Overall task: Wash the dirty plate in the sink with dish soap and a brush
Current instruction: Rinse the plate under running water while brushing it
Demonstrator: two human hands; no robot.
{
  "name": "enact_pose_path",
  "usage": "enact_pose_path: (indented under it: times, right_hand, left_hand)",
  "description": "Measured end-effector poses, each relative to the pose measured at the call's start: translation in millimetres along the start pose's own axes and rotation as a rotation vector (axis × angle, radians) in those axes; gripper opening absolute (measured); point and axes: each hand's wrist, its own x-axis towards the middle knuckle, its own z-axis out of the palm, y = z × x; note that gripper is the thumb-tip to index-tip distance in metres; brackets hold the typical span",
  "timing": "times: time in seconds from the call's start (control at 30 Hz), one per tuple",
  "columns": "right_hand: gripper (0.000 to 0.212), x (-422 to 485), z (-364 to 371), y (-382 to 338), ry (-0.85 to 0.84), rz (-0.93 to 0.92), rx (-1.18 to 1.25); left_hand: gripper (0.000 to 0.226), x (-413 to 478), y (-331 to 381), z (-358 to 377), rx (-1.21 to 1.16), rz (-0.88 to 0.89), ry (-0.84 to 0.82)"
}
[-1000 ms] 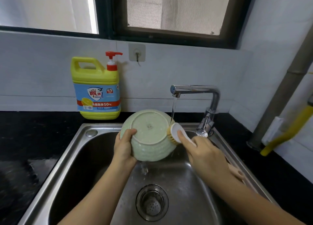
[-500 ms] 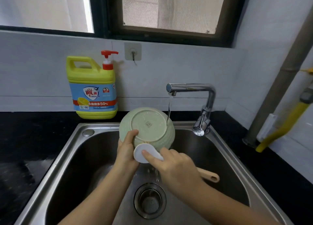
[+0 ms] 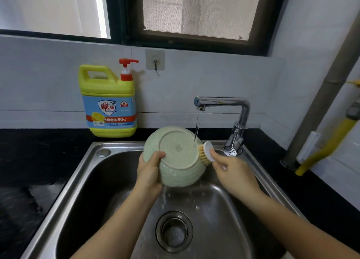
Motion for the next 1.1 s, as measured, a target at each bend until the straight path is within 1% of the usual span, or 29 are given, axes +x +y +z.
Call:
enact_pose_path:
  times: [0.1,0.2,0.3,0.37,0.43,0.47,0.5,0.57,0.7,0.77,0.87,0.97,1.1]
  right_hand:
    - [0.037,20,-8,0,-0.049,0.070,0.000]
    - [0.038,38,-11,-1,-0.120,0.102,-0.125]
    - [0.041,48,-14,-8,-0.171,0.080,-0.243]
    - [0.041,49,-16,-20,-0.173,0.004,-0.366]
    - [0.040,46,-15,-36,-0.138,-0.120,-0.488]
    - [0.044,42,-14,-44,-0.125,-0.174,-0.527]
    - [0.049,37,-10,-51,-0.117,-0.222,-0.556]
    - [0.057,24,-4,-63,-0.102,-0.318,-0.578]
    - [0.056,0,2,-77,-0.156,-0.424,-0.528]
    - [0.057,-3,4,-76,-0.155,-0.410,-0.529]
    - [0.059,1,7,-63,-0.117,-0.292,-0.527]
    - [0.065,5,5,-47,-0.098,-0.199,-0.593]
    - [0.065,-1,2,-32,-0.143,-0.177,-0.712]
  left_hand:
    - [0.044,-3,0,1,0.084,-0.003,-0.043]
    - [0.042,-6,1,1,0.163,0.000,-0.104]
    - [0.039,-9,-3,2,0.254,-0.013,-0.170]
    - [0.039,-9,-7,3,0.310,-0.016,-0.188]
    - [0.047,-11,-9,6,0.345,-0.023,-0.195]
    - [0.051,-11,-10,6,0.357,-0.032,-0.196]
    - [0.051,-11,-11,6,0.367,-0.037,-0.192]
    - [0.041,-10,-13,5,0.373,-0.027,-0.176]
    - [0.035,-10,-15,7,0.344,0.039,-0.142]
    - [0.036,-11,-16,8,0.330,0.055,-0.125]
    - [0.037,-10,-15,9,0.287,0.053,-0.084]
    - [0.034,-9,-14,10,0.228,0.034,-0.025]
    - [0.035,-4,-13,7,0.194,0.065,0.041]
